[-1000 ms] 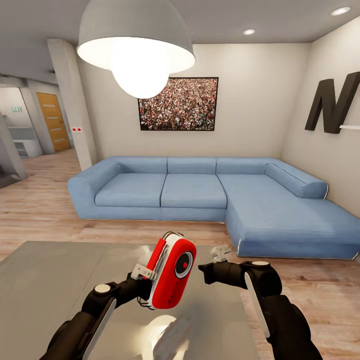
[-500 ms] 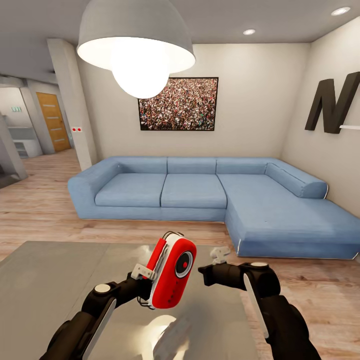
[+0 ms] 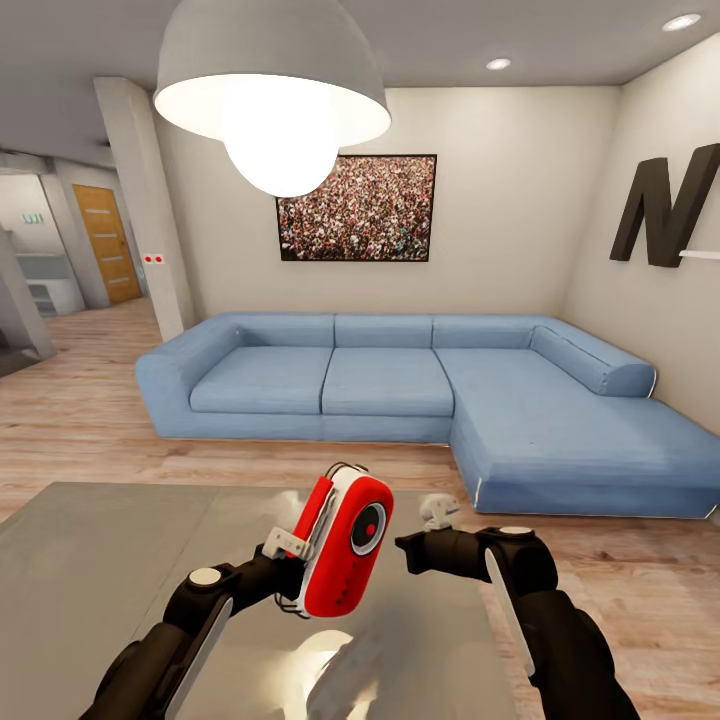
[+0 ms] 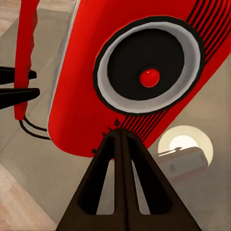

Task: Turn on the radio receiver that's on the table in the living room.

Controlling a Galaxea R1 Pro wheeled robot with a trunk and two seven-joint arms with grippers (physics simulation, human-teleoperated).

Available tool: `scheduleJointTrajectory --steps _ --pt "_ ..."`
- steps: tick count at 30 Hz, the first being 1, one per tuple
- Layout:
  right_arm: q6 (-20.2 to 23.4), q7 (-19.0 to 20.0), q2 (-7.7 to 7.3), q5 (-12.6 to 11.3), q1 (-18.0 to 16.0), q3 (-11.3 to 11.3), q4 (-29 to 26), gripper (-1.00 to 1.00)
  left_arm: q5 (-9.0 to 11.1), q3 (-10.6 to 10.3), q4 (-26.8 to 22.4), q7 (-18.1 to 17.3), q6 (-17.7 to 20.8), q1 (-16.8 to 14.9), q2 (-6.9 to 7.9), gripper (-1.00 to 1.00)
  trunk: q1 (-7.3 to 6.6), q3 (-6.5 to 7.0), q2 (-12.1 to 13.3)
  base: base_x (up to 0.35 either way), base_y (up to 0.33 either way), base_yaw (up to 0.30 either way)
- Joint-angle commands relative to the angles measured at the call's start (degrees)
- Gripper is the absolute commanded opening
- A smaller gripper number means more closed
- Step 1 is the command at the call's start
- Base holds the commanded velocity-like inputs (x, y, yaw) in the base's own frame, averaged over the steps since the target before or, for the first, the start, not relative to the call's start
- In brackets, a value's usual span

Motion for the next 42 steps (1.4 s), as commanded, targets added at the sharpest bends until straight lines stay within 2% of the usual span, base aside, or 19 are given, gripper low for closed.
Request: scheduleJointTrajectory --steps 1,4,13,17,35,42 --pt "-0.1 0.0 0.00 0.0 -0.5 0.0 0.1 -1.00 0.4 0.0 0.0 0.0 0.0 0.0 -0.01 -1.00 0.00 0.00 0.0 0.000 0.000 0.000" --pt "-0.3 0.0 0.00 0.0 -1.6 0.0 1.8 -1.00 0.4 0.0 0.0 0.0 0.0 0.0 -0.01 -1.00 0.00 0.00 0.0 0.000 0.000 0.000" --pt "-0.4 -0.1 0.00 0.0 -2.4 0.0 3.1 -1.00 0.4 -0.1 -0.1 0.0 0.0 0.0 -0.01 -1.00 0.00 0.00 0.0 0.000 0.000 0.000" --pt "-2.2 -0.1 0.00 0.0 -2.6 0.0 4.6 -1.00 0.4 -1.2 -0.1 0.0 0.0 0.0 -0.01 -1.00 0.00 0.00 0.0 0.000 0.000 0.000" --pt "-2.6 -0.1 0.09 0.0 -4.1 0.0 7.8 -1.00 0.4 -1.3 -0.1 0.0 0.0 0.0 -0.01 -1.00 0.00 0.00 0.0 0.000 0.000 0.000" --pt "-4.0 -0.1 0.16 0.0 -5.3 0.0 10.1 -1.00 0.4 -1.3 -0.2 0.0 0.0 0.0 -0.01 -1.00 0.00 0.00 0.0 0.000 0.000 0.000"
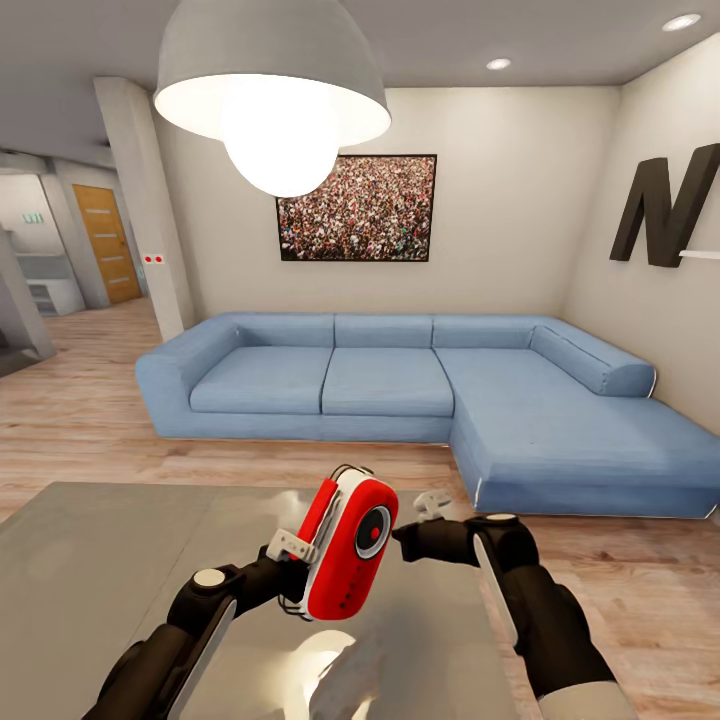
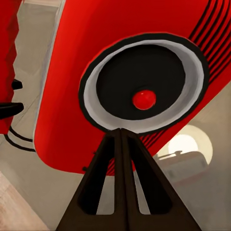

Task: Turn on the radio receiver that's on the table in the living room.

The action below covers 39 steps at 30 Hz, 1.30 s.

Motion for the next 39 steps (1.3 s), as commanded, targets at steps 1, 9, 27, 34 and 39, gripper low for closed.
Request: scheduleJointTrajectory --steps 1,9,27,34,39 --pt "0.0 0.0 0.01 0.0 -0.2 0.0 0.2 -1.00 0.3 0.0 0.0 0.0 0.0 0.0 0.00 -1.00 0.00 0.00 0.0 0.000 0.000 0.000" --pt "-1.1 0.0 0.02 0.0 -0.5 0.0 1.3 -1.00 0.3 -0.1 -0.4 0.0 0.0 0.0 0.00 -1.00 0.00 0.00 0.0 0.000 0.000 0.000" --pt "-4.0 -1.6 1.18 0.0 -3.0 0.0 6.7 -1.00 0.2 -0.2 -1.4 -5.0 0.1 0.0 0.00 -1.00 0.00 0.00 0.0 0.000 0.000 0.000" --pt "-4.2 -1.9 1.24 0.0 -3.0 0.0 7.0 -1.00 0.2 -0.2 -1.5 -5.0 0.1 0.0 0.00 -1.00 0.00 0.00 0.0 0.000 0.000 0.000" --pt "-4.6 -1.9 1.17 0.0 -3.0 0.0 7.1 -1.00 0.2 -0.2 -2.2 -5.0 0.1 0.0 0.00 -1.00 0.00 0.00 0.0 0.000 0.000 0.000"
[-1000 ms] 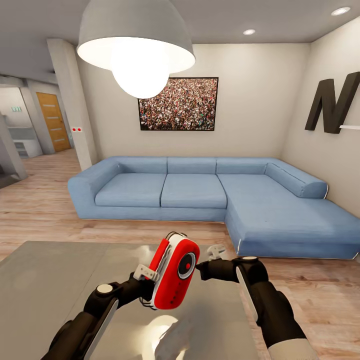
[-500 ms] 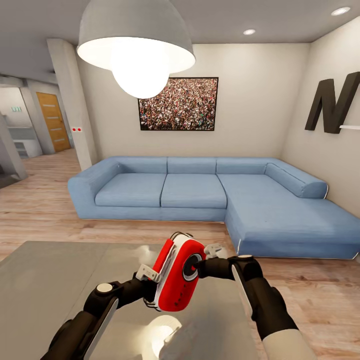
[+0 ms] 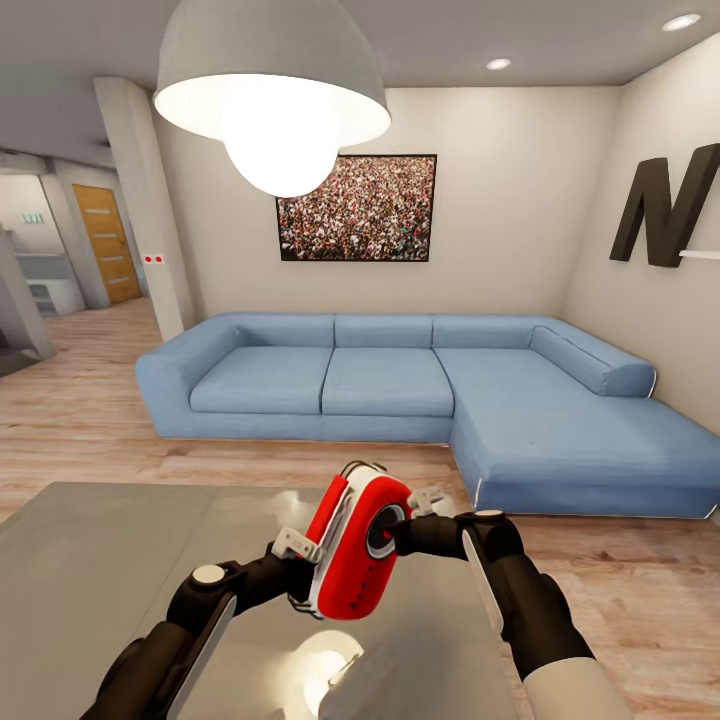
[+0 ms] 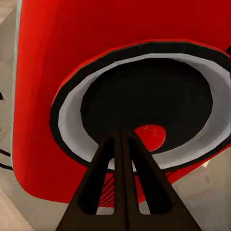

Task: Turn on the radio receiver that's on the table in the living room.

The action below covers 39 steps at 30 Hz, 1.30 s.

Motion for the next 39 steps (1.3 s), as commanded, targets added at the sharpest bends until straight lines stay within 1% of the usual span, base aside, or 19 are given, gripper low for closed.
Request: scheduleJointTrajectory --steps 1,6,10,16,19,33,35,37,39 --pt "0.0 0.0 0.00 0.0 0.0 0.0 0.1 -1.00 0.4 0.0 -0.2 0.0 0.1 0.0 -0.01 -1.00 0.00 0.00 0.0 0.000 0.000 0.000" --pt "-0.9 0.1 -0.01 0.0 0.0 -0.1 0.2 -1.00 0.5 0.0 -1.4 -0.1 0.1 0.0 -0.01 -1.00 0.00 0.00 0.0 0.000 0.000 0.000" --pt "-1.1 0.1 -0.01 0.0 0.0 -0.1 0.2 -1.00 0.5 0.1 -2.3 -1.8 0.1 0.0 0.08 -1.00 0.00 0.00 0.0 0.000 0.000 0.000" --pt "-1.1 0.2 -0.01 -0.1 0.0 -0.1 0.2 -1.00 0.5 0.1 -4.4 -2.5 0.3 0.0 0.24 -1.00 0.00 0.00 0.0 0.000 0.000 0.000" --pt "-1.2 0.2 -0.01 -0.1 0.0 -0.1 0.2 -1.00 0.5 0.1 -5.4 -3.5 0.3 0.1 0.26 -1.00 0.00 0.00 0.0 0.000 0.000 0.000" --pt "-1.5 0.3 0.07 -0.1 0.0 0.1 0.2 -1.00 0.4 0.1 -4.9 -3.5 0.6 0.1 0.17 -1.00 0.00 0.00 0.0 0.000 0.000 0.000" --pt "-2.5 0.3 0.10 -0.1 0.0 0.4 -0.3 -1.00 0.4 0.2 -4.8 -3.5 0.6 0.1 0.17 -1.00 0.00 0.00 0.0 0.000 0.000 0.000" --pt "-2.6 0.3 0.10 -0.1 0.0 1.3 -0.4 -1.00 0.4 0.2 -4.8 -3.5 0.6 0.1 0.17 -1.00 0.00 0.00 0.0 0.000 0.000 0.000" --pt "-2.8 0.3 0.09 -0.1 0.0 2.8 -0.5 -1.00 0.4 0.2 -4.8 -3.5 0.6 0.1 0.17 -1.00 0.00 0.00 0.0 0.000 0.000 0.000"
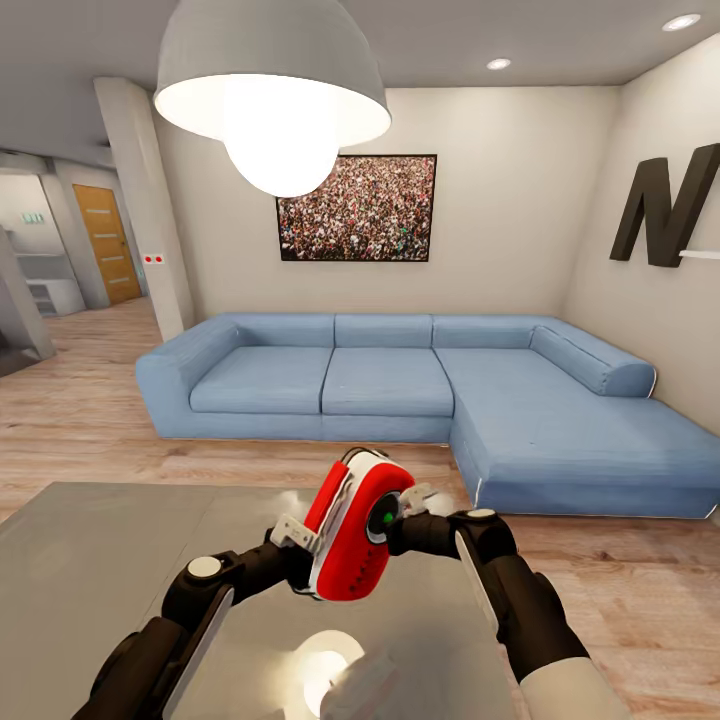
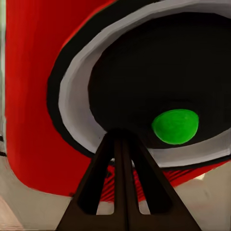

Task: Turn on the radio receiver that's on the table in the living room.

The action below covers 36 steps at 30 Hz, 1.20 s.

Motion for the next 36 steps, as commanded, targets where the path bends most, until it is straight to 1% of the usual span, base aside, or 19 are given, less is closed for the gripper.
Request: scheduleJointTrajectory --steps 1,4,11,17,19,20,22,33,34,36 --pt "0.1 0.0 0.01 -0.3 0.0 0.5 0.0 -1.00 2.0 -0.1 -0.1 -3.5 0.4 0.0 -0.04 -1.00 0.00 0.00 0.0 0.000 0.000 0.000" --pt "0.0 0.0 0.05 -0.4 0.0 1.3 -0.1 -1.00 2.0 0.0 0.0 -3.4 0.4 0.0 -0.09 -1.00 0.00 0.00 0.0 0.000 0.000 0.000" --pt "0.0 0.1 0.01 -0.4 0.0 1.4 -0.3 -1.00 1.9 0.4 0.9 -3.3 0.4 0.0 -0.12 -1.00 0.00 0.00 0.0 0.000 0.000 0.000" --pt "0.0 0.1 0.00 -0.4 0.0 1.4 -0.9 -1.00 1.8 1.8 1.3 -3.2 0.3 0.0 -0.14 -1.00 0.00 0.00 0.0 0.000 0.000 0.000" --pt "0.0 0.1 -0.01 -0.4 0.0 1.4 -1.1 -1.00 1.8 2.5 1.3 -3.2 0.3 0.0 -0.15 -1.00 0.00 0.00 0.0 0.000 0.000 0.000" --pt "0.0 0.1 0.00 -0.4 0.0 1.4 -1.5 -1.00 1.8 3.3 1.3 -3.2 0.3 0.0 -0.15 -1.00 0.00 0.00 0.0 0.000 0.000 0.000" --pt "0.0 0.1 0.00 -0.4 0.0 1.4 -1.8 -1.00 1.8 3.8 1.3 -3.2 0.3 0.0 -0.14 -1.00 0.00 0.00 0.0 0.000 0.000 0.000" --pt "0.0 0.0 -0.11 -0.4 0.0 1.5 -2.9 -1.00 1.7 4.7 1.3 -3.1 0.3 0.0 -0.13 -1.00 0.00 0.00 0.0 0.000 0.000 0.000" --pt "0.0 0.0 -0.14 -0.4 0.0 1.5 -2.9 -1.00 1.7 5.5 1.5 -3.1 0.3 0.0 -0.13 -1.00 0.00 0.00 0.0 0.000 0.000 0.000" --pt "0.0 0.0 -0.16 -0.4 0.0 1.5 -2.9 -1.00 1.6 6.2 1.8 -3.1 0.2 0.0 -0.13 -1.00 0.00 0.00 0.0 0.000 0.000 0.000"
